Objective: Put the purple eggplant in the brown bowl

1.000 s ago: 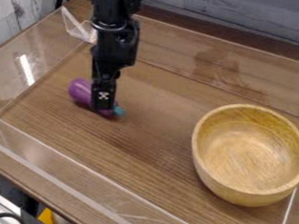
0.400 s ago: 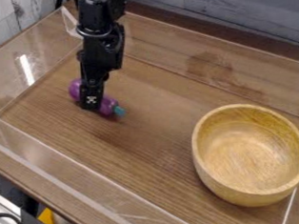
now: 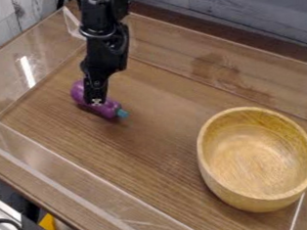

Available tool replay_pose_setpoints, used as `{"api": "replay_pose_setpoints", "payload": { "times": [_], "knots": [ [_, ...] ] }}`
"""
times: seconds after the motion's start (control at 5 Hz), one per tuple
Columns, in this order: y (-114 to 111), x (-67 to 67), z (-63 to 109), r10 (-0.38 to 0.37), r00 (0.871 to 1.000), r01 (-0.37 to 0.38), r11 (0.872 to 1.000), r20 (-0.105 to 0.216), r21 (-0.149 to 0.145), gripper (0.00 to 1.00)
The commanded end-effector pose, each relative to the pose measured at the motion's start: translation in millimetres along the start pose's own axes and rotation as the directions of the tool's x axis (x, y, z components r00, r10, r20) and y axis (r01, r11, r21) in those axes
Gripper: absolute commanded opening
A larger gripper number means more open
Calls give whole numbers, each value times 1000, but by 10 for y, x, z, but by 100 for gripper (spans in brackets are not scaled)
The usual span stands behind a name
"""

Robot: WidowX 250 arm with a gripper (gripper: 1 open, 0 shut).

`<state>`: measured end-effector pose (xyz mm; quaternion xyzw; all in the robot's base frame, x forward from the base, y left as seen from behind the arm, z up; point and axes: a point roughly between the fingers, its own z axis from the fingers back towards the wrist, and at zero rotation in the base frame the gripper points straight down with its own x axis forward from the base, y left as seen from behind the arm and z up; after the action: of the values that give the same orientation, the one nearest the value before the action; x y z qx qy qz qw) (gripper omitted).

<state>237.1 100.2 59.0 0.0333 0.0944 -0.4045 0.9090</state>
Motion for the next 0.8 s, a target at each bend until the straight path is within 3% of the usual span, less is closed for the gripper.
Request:
{"api": "replay_pose_setpoints", "payload": {
  "times": [0.0, 0.2, 0.6],
  "knots": [
    [116, -13, 270, 40, 998, -42, 997, 38, 64, 0],
    [125, -21, 247, 41, 998, -44, 997, 42, 65, 100],
    [136, -29, 169, 38, 998, -41, 997, 47, 65, 100]
  ]
}}
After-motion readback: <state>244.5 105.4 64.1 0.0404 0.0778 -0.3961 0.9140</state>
